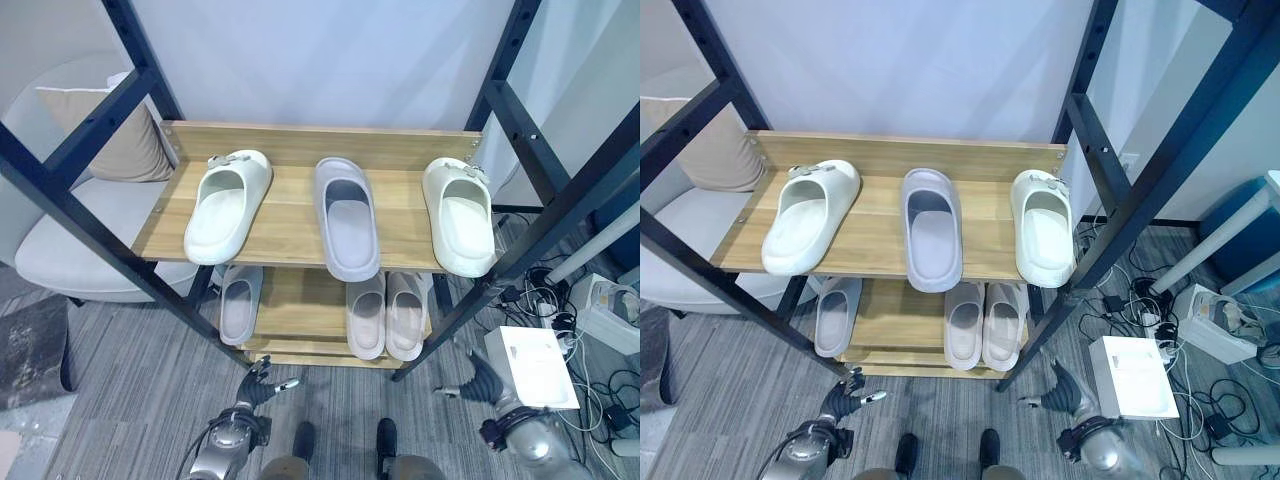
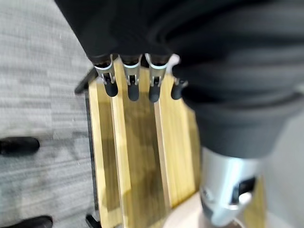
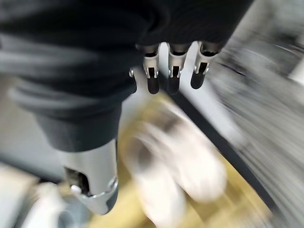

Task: Arrange the slippers neatly on the shoe rack.

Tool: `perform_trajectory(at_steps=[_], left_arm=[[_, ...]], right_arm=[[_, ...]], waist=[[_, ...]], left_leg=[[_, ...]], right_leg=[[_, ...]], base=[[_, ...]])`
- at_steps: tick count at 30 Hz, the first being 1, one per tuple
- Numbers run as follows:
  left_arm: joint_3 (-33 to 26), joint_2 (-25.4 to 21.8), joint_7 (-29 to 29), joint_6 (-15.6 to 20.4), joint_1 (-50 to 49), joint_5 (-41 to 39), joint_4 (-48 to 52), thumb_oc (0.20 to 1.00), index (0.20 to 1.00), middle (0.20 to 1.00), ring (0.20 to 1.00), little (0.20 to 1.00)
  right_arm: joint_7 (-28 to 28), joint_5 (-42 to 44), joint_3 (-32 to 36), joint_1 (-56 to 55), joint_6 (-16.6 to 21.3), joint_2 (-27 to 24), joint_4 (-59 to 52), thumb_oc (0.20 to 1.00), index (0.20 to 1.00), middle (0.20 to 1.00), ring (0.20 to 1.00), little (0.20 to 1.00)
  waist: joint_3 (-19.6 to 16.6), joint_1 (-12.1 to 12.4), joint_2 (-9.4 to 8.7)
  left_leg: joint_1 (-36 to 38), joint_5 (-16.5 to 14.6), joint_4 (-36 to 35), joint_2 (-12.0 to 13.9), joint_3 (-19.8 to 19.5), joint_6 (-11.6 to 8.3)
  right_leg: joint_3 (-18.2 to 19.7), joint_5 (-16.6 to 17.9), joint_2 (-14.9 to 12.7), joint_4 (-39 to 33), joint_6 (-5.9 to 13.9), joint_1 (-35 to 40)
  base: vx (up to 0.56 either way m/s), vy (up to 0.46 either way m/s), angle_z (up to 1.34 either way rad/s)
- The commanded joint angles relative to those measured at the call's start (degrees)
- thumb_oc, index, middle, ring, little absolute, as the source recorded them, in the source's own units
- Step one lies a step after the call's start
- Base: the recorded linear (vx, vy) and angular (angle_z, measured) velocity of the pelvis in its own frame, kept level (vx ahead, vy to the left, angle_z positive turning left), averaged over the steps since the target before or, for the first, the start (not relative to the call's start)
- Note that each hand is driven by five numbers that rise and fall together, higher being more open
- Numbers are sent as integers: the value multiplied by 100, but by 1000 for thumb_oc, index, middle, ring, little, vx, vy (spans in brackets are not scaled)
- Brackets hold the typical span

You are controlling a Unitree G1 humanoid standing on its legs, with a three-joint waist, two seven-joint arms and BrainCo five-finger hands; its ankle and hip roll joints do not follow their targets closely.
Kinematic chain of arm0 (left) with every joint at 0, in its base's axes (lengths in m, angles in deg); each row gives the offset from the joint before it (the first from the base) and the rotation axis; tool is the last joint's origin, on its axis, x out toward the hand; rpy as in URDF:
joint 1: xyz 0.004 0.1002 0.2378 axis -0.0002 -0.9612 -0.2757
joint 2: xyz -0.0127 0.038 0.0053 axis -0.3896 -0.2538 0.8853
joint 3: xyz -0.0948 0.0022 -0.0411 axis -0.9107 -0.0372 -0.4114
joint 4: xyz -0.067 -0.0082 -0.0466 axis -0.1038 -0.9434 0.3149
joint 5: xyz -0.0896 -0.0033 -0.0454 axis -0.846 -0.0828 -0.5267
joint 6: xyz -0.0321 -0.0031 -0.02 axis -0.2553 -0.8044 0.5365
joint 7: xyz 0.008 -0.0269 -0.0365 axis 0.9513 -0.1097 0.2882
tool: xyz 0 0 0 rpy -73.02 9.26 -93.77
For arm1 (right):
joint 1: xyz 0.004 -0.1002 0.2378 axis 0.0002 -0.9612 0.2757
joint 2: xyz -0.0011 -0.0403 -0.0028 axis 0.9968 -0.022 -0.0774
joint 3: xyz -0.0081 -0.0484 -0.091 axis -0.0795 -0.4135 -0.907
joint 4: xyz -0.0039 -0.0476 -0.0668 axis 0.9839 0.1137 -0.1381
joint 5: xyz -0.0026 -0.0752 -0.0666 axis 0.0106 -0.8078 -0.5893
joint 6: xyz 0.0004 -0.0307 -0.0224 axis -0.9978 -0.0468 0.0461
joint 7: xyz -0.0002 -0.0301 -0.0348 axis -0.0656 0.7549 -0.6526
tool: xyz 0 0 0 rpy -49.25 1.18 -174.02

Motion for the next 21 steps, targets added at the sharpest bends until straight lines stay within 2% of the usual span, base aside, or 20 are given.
perform_trajectory(at_steps=[1,3,5,12,14,17,19,21], left_arm=[[31,155,35,294,443,340,-313,1000,1000,1000,1000,1000],[81,215,84,323,454,367,-388,1000,1000,1000,1000,1000],[140,277,130,331,480,352,-498,1000,1000,1000,1000,1000],[277,287,196,368,467,304,-436,1000,1000,1000,1000,1000],[324,286,212,374,402,207,-422,1000,1000,1000,1000,1000],[336,278,243,371,376,125,-412,1000,1000,1000,1000,1000],[385,293,269,377,316,-19,-406,1000,1000,1000,1000,1000],[397,268,281,358,282,-53,-376,1000,1000,1000,1000,1000]], right_arm=[[-148,-232,-46,18,546,-368,-526,1000,1000,1000,1000,1000],[-384,134,-142,-71,833,-553,-1750,1000,1000,1000,1000,1000],[-492,601,-285,28,941,-636,-2366,1000,1000,1000,1000,1000],[-347,1313,-397,705,1067,-1238,-3253,1000,1000,1000,1000,1000],[60,1266,-251,1472,1011,-1384,-3277,1000,1000,1000,1000,1000],[409,1089,-154,2159,919,-1268,-3100,1000,1000,1000,1000,1000],[826,730,-125,3041,706,-854,-2658,1000,1000,1000,1000,1000],[958,624,-273,3517,552,-514,-2255,1000,1000,1000,1000,1000]], waist=[[-171,-92,-78],[-236,-137,-88],[-287,-152,-91],[-434,-103,-138],[-501,-22,-157],[-515,32,-165],[-528,145,-157],[-506,233,-156]], left_leg=[[96,-307,-10,85,40,-62],[122,-348,-10,65,84,-32],[137,-364,-10,53,114,-22],[153,-395,-10,28,116,-1],[177,-443,-10,33,89,7],[144,-393,-10,13,74,20],[136,-387,-10,-3,45,33],[128,-379,-10,-25,8,48]], right_leg=[[15,-599,-23,115,311,343],[67,-579,-50,103,360,345],[93,-570,-63,117,377,340],[108,-539,-93,78,399,366],[75,-558,-109,50,407,409],[68,-509,-125,56,410,367],[34,-495,-140,54,404,372],[0,-488,-152,62,399,374]], base=[[1,70,-14],[-1,93,-12],[-8,84,-10],[-9,41,-3],[-6,16,-1],[-23,38,-5],[-17,45,2],[-14,38,4]])
